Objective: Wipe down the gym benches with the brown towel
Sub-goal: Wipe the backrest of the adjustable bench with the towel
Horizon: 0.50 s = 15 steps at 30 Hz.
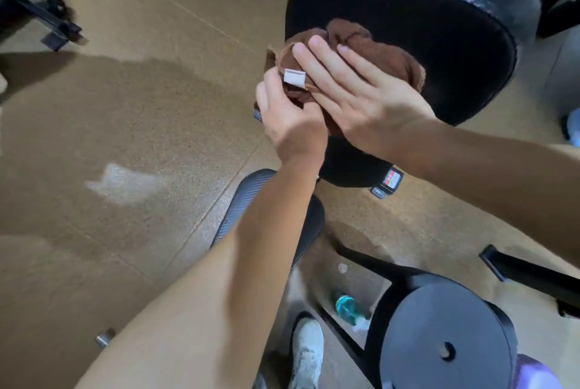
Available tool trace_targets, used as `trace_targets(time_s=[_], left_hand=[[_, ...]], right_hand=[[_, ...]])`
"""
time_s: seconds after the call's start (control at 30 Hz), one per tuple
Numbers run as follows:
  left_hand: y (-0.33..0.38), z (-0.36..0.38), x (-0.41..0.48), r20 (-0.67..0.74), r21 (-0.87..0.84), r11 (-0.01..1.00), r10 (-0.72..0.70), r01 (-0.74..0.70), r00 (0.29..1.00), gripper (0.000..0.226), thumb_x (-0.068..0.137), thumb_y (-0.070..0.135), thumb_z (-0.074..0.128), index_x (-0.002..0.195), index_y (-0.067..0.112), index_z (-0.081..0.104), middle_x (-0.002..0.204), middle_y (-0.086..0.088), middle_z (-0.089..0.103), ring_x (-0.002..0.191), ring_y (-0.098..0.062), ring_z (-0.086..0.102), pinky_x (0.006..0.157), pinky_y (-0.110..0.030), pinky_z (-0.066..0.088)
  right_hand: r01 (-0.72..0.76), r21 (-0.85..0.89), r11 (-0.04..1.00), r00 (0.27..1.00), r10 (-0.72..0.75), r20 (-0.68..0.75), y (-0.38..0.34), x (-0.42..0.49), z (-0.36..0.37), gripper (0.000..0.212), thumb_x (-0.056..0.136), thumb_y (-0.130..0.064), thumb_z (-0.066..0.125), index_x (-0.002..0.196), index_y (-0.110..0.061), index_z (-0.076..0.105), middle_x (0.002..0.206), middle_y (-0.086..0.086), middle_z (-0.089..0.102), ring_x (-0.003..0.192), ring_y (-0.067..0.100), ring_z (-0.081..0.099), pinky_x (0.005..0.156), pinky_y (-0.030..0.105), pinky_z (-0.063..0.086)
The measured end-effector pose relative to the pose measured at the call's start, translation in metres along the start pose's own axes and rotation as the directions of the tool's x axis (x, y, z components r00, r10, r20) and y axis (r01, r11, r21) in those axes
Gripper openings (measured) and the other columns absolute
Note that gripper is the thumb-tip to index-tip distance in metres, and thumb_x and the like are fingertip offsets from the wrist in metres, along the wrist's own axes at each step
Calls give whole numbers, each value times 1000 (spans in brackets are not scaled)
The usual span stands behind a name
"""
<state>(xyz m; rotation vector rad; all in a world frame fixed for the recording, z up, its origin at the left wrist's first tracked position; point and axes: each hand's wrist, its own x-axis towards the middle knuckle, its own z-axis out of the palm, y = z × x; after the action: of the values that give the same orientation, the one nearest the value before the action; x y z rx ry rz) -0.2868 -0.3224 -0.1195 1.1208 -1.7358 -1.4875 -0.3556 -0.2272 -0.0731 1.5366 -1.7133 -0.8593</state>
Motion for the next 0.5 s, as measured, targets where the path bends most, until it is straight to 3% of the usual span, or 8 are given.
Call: trace_targets(time_s=[0.1, 0.17, 0.23, 0.3, 0.37, 0.43, 0.5], left_hand=[[-71, 17, -35, 242, 109, 989, -123, 99, 962, 45, 82, 8, 64, 124, 22, 56, 115, 2, 62, 106, -14, 60, 94, -26, 49], [-103, 24, -54, 436, 85, 960, -276, 266, 857, 44, 87, 14, 68, 127, 25, 55, 112, 8, 67, 104, -10, 65, 87, -22, 54], [-112, 30, -63, 507, 69, 906, -392, 417, 768, 40, 90, 14, 67, 126, 27, 57, 108, 12, 68, 100, -8, 66, 80, -16, 53], [-106, 32, -56, 458, 22, 894, -408, 448, 790, 34, 89, 12, 64, 118, 30, 63, 107, 10, 70, 102, -10, 67, 89, -29, 56], [-95, 25, -36, 360, -61, 908, -367, 414, 858, 29, 83, 12, 61, 107, 27, 67, 101, 5, 73, 98, -15, 70, 90, -44, 58], [-81, 13, -9, 263, -123, 914, -345, 386, 901, 26, 82, 2, 58, 98, 20, 66, 90, 3, 72, 88, -11, 69, 86, -38, 59], [-68, 1, 19, 110, -200, 930, -290, 307, 951, 28, 81, -10, 54, 88, 16, 62, 75, 7, 63, 69, -3, 58, 72, -19, 52]], right_hand=[[171, 58, 984, 947, -180, 267, -42, -47, 13, 61, 99, -13, 10, 151, 14, -6, 161, 32, -11, 152, 41, 0, 124, 46, 2], [270, 85, 959, 884, -281, 374, -65, -77, 22, 64, 99, -16, 10, 146, 20, -14, 153, 40, -24, 149, 46, -11, 123, 49, -4], [290, 114, 950, 851, -311, 423, -74, -93, 25, 66, 102, -20, 16, 146, 20, -13, 153, 40, -25, 148, 47, -12, 123, 50, -5], [278, 122, 953, 845, -303, 441, -69, -84, 21, 63, 101, -17, 14, 148, 19, -8, 157, 38, -17, 150, 47, -7, 122, 52, -7], [259, 99, 961, 887, -277, 369, -59, -60, 20, 60, 96, -11, 5, 149, 17, -6, 160, 33, -10, 151, 44, -2, 121, 52, -7], [241, 55, 969, 945, -248, 212, -48, -27, 24, 59, 99, -13, 8, 152, 12, 1, 163, 29, -1, 152, 40, 5, 121, 49, -4], [151, 45, 987, 986, -154, 67, -47, 11, 34, 54, 103, -16, 20, 153, 5, 20, 163, 24, 16, 151, 36, 19, 124, 45, 7]])
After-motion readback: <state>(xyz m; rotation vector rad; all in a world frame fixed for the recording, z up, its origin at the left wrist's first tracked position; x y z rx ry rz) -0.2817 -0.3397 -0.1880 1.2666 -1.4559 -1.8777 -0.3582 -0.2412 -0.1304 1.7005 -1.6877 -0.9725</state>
